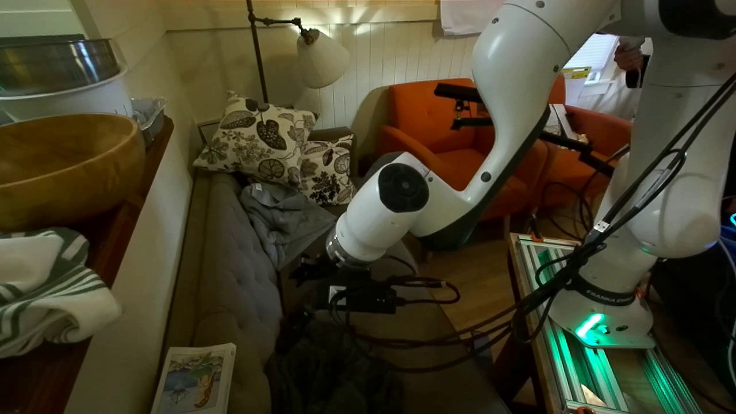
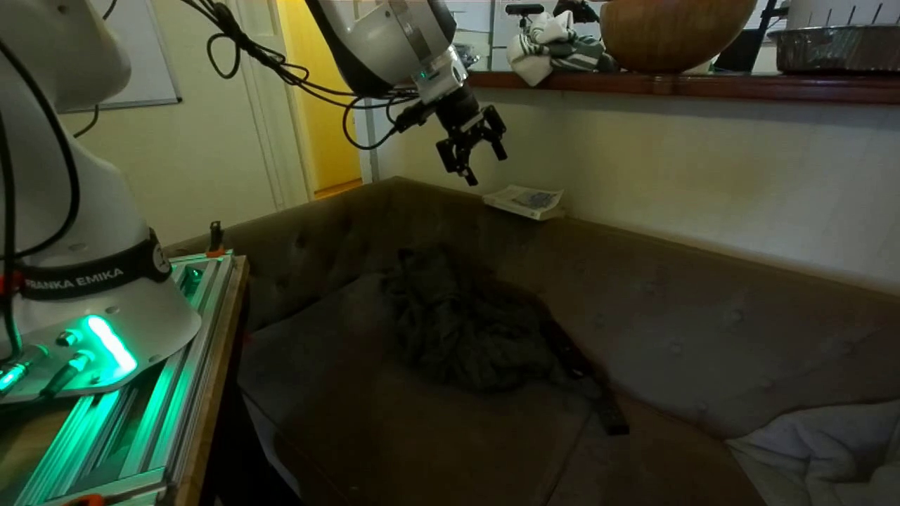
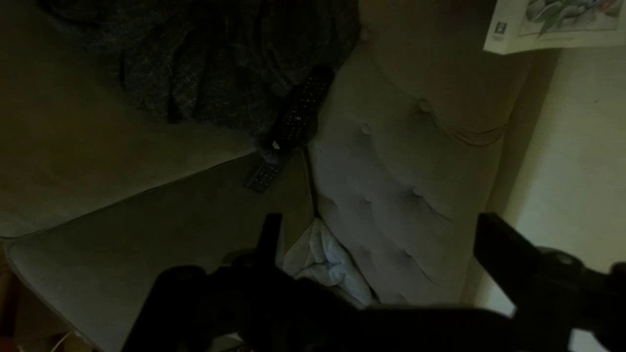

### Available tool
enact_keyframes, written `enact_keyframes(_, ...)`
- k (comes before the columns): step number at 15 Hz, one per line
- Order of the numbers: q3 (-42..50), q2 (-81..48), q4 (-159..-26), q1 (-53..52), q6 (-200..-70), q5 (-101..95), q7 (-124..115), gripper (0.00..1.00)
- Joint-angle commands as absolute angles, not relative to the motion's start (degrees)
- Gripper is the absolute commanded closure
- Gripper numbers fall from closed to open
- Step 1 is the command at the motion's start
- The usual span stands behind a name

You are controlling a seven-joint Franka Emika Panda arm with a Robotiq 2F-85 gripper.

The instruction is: Put the white book in the wooden bowl.

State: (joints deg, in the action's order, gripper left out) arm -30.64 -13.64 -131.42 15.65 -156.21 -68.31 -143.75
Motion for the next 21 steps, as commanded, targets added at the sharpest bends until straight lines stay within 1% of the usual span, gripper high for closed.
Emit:
enact_keyframes(1, -26.23, -20.35, -126.02, 13.46, -166.14, -83.73, -152.87, 0.00)
enact_keyframes(4, -24.48, -27.37, -119.51, 12.95, -171.33, -96.04, -161.48, 0.00)
enact_keyframes(5, -25.18, -28.83, -117.52, 13.91, -172.65, -92.29, -156.46, 0.00)
enact_keyframes(7, -24.69, -34.99, -113.22, 12.51, -173.31, -94.83, -158.14, 0.00)
enact_keyframes(9, -25.25, -41.06, -108.16, 10.78, -172.02, -92.32, -155.55, 0.00)
enact_keyframes(13, -25.72, -49.30, -100.99, 6.62, -169.64, -89.79, -152.52, 0.00)
enact_keyframes(16, -25.91, -51.63, -98.88, 4.72, -165.80, -86.45, -149.17, 0.00)
enact_keyframes(17, -25.42, -49.36, -101.69, 5.45, -167.65, -89.38, -152.40, 0.00)
enact_keyframes(21, -25.43, -50.90, -100.02, 4.65, -166.38, -88.10, -150.73, 0.00)
